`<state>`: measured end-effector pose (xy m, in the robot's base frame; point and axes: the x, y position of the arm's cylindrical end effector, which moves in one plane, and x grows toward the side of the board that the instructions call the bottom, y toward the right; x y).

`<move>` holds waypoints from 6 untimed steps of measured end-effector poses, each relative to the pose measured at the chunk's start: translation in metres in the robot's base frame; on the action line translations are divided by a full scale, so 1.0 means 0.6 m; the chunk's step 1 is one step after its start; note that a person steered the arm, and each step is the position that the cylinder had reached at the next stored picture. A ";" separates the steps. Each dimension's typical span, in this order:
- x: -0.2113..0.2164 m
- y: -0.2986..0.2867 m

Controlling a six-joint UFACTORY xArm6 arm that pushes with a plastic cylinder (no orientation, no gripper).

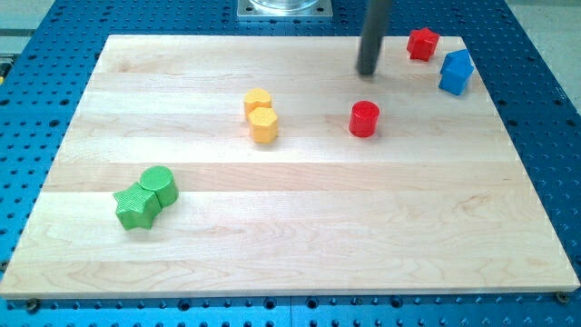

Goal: Move the red circle horizontally to the blue cube

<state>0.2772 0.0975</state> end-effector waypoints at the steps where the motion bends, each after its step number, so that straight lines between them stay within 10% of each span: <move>1: 0.048 -0.059; 3: 0.283 -0.025; 6: 0.170 0.054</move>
<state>0.3791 0.1298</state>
